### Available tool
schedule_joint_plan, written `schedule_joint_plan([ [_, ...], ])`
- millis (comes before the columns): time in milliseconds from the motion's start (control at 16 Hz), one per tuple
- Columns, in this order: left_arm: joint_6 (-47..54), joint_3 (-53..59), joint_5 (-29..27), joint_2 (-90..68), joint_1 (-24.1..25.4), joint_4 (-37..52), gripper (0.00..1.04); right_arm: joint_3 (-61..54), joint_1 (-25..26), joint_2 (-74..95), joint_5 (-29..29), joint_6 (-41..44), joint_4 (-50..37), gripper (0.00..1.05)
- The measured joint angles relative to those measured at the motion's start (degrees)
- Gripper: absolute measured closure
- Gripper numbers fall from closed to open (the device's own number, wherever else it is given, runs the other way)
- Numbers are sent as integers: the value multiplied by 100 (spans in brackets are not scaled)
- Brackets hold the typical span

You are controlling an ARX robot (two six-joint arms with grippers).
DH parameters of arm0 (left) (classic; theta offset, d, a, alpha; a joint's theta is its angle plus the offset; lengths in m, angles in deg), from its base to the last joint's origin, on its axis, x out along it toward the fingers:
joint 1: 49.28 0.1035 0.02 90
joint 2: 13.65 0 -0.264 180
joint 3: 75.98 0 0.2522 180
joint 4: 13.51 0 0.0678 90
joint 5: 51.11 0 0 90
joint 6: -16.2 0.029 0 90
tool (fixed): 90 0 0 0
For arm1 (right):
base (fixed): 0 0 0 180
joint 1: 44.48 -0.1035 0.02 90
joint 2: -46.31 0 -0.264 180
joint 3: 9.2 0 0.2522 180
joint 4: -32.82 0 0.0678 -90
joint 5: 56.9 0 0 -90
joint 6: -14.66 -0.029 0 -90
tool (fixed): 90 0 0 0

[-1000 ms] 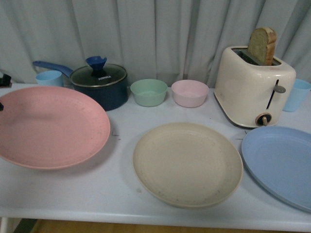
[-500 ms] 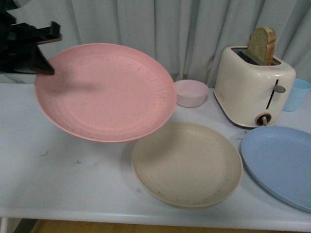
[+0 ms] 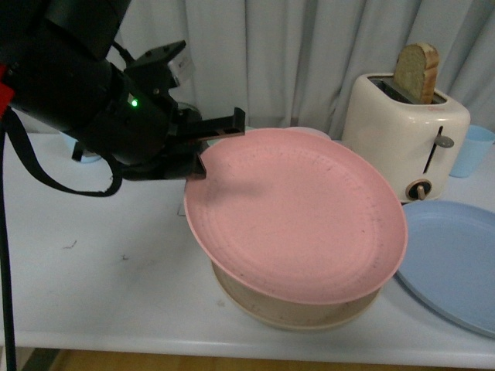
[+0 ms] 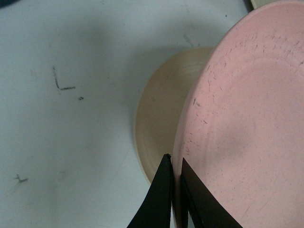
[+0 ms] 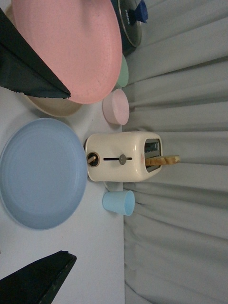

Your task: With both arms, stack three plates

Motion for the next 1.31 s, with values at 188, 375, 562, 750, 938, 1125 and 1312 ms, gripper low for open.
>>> schedule_joint_plan([
  [188,-162,-227,-4,-374,-118,42,102,0,-2,0,0,0,0,6],
  [375,-280,-501,-42,-776,-238,55,102,0,0,0,0,0,-2,6],
  [562,-319,-730,-61,-1268,-295,28,102,0,0,0,0,0,0,6],
  [750,-389,-887,-24,-1545,-258,11,102,0,0,0,0,0,0,6],
  [938,-385,-1093,-133,-1690,-175,-42,102,0,0,0,0,0,0,6],
  [1125,-356,-1093,-229,-1803,-61,-87,102,0,0,0,0,0,0,6],
  [1312,-343,-1027,-173,-1801,7,11,74,0,-2,0,0,0,0,6],
])
